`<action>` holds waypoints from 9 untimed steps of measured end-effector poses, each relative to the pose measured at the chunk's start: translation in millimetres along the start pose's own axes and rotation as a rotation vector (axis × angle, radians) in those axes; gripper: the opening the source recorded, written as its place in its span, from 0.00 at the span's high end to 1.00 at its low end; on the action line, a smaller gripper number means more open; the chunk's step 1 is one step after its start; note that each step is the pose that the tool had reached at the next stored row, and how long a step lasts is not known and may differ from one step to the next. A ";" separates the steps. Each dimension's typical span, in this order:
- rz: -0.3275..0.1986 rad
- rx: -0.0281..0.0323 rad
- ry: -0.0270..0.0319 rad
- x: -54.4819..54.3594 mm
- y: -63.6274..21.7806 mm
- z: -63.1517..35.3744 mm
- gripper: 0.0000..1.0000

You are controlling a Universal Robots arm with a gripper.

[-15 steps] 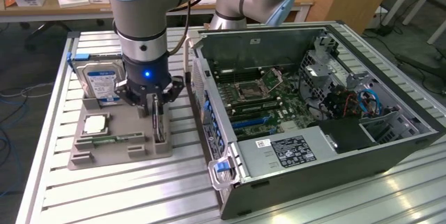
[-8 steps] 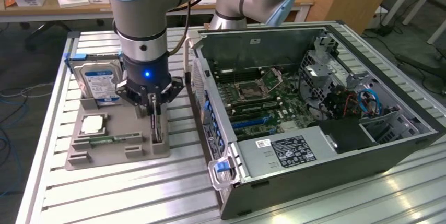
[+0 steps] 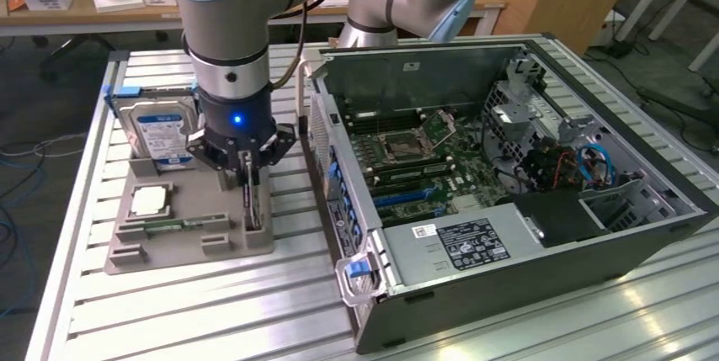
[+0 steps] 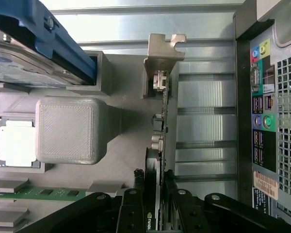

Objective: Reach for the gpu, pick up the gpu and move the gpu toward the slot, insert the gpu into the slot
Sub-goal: 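Pick up the gpu and move the gpu toward the slot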

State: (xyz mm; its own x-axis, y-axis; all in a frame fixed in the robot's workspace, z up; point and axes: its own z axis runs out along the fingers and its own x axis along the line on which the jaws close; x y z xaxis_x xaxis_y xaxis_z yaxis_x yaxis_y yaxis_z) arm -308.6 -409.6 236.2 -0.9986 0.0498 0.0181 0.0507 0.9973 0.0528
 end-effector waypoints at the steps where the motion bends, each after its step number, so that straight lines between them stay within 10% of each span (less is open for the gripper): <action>1: 0.000 -0.0002 -0.0003 0.0 0.0 -0.4 0.73; 9: 0.000 0.0000 0.0000 0.3 0.7 -13.8 0.73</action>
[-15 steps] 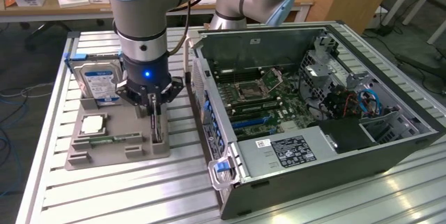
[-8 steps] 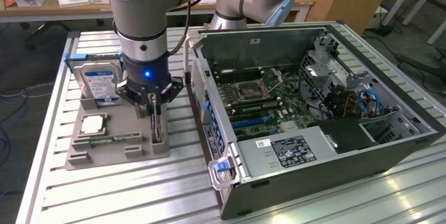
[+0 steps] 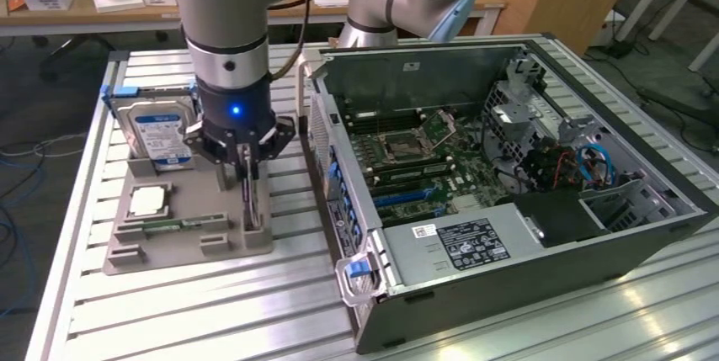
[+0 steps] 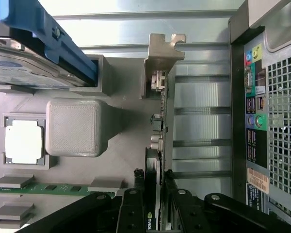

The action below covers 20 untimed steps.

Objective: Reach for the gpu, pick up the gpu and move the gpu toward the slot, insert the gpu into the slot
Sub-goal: 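Pick up the gpu and move the gpu toward the slot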

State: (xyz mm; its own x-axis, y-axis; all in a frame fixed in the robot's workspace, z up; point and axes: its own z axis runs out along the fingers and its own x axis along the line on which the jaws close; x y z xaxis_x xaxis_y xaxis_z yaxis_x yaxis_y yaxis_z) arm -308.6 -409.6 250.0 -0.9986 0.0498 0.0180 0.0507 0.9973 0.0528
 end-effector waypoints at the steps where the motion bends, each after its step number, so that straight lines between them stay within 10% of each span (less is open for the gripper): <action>1: 0.000 0.0000 0.0000 0.0 0.1 -1.8 0.73; 20: 0.000 0.0000 0.0000 0.9 2.6 -50.6 0.73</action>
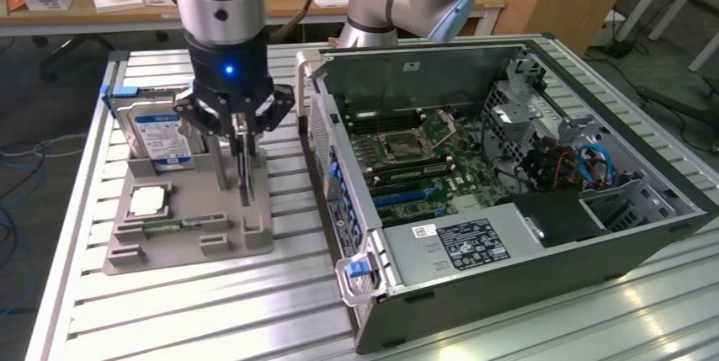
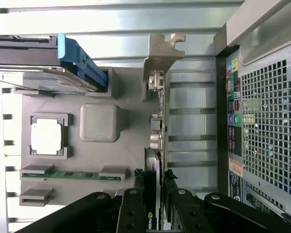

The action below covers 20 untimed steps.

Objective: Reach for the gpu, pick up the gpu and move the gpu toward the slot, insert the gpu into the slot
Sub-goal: 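Pick up the gpu and move the gpu toward the slot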

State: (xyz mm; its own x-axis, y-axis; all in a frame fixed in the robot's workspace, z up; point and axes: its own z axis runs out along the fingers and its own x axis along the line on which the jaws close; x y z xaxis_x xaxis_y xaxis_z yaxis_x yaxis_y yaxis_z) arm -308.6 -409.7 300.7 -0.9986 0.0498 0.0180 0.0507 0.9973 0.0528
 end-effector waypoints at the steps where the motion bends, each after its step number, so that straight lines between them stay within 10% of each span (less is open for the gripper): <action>1: 0.000 0.0000 0.0000 0.1 0.2 -3.8 0.73; 20: 0.000 0.0000 0.0000 1.6 4.7 -89.4 0.73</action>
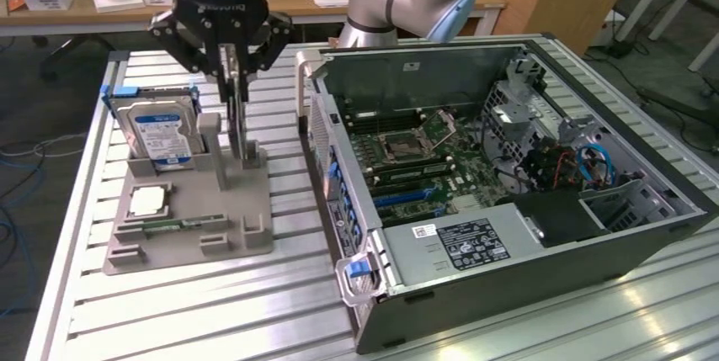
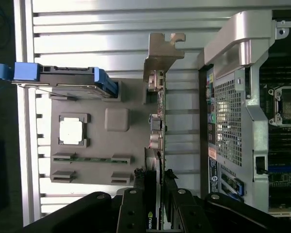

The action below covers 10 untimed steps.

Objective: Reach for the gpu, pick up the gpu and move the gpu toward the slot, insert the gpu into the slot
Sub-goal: 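Pick up the gpu and move the gpu toward the slot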

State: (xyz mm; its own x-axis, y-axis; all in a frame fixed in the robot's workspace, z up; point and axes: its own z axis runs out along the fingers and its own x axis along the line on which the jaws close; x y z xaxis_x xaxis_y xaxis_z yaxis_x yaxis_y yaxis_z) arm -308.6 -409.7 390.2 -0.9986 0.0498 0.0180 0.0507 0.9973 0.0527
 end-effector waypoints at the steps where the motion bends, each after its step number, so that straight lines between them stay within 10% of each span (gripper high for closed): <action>1: 0.000 0.0000 0.0000 0.1 0.2 -4.0 0.73; 10: 0.000 0.0000 -0.0003 0.6 1.7 -32.6 0.74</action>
State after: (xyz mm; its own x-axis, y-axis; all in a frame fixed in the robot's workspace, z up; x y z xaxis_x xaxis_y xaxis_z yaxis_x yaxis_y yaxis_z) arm -308.6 -409.7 422.8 -0.9986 0.0498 0.0177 0.0506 0.9973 0.0528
